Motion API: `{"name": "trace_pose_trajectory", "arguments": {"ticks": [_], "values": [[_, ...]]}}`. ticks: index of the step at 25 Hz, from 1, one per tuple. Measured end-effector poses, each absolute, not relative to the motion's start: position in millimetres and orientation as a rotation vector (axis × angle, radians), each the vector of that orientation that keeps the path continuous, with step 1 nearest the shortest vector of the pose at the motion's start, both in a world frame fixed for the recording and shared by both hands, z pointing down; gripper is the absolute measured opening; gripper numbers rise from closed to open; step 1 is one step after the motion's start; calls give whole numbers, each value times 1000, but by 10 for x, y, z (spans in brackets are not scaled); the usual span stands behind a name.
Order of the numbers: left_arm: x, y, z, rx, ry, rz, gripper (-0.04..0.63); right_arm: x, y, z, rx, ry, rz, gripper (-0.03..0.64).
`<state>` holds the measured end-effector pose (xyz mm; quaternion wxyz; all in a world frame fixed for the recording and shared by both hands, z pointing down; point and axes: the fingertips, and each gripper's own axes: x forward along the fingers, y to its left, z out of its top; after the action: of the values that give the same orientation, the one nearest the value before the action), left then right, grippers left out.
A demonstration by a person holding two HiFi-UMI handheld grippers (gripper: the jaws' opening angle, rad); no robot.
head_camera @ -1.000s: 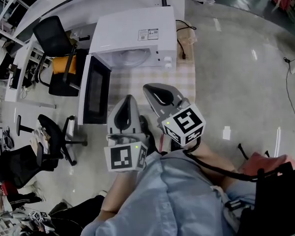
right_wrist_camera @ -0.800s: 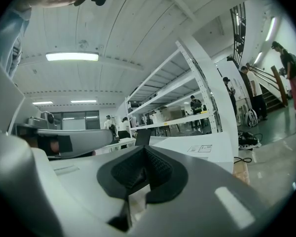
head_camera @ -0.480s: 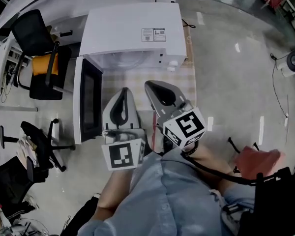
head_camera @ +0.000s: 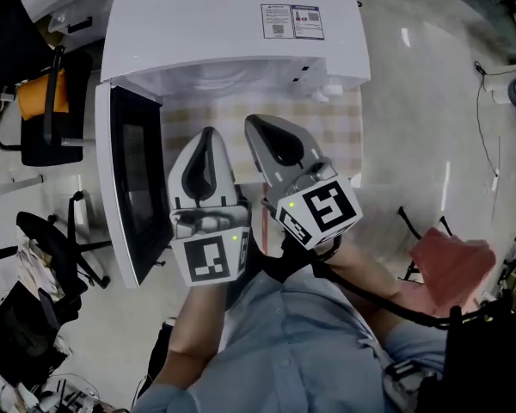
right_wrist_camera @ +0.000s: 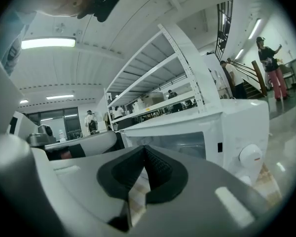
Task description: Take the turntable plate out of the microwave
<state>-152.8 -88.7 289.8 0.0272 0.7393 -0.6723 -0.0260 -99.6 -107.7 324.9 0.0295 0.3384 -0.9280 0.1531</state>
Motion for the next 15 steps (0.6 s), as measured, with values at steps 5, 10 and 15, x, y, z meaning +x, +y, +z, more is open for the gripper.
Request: {"name": "trace_pose_trajectory", "arguments": {"ticks": [5, 10, 15], "values": [[-1676, -1129, 3368, 2282, -2079, -31, 6, -1035, -1276, 3773, 1141, -2819, 560, 2], [-1796, -1364, 3723, 2291, -2093, -23, 7, -1073, -1458, 4250, 1191, -2796, 646, 2], [-1818, -1491, 3904, 2300, -2105, -11, 7, -1158, -1524, 4627, 1183, -2778, 766, 2]]}}
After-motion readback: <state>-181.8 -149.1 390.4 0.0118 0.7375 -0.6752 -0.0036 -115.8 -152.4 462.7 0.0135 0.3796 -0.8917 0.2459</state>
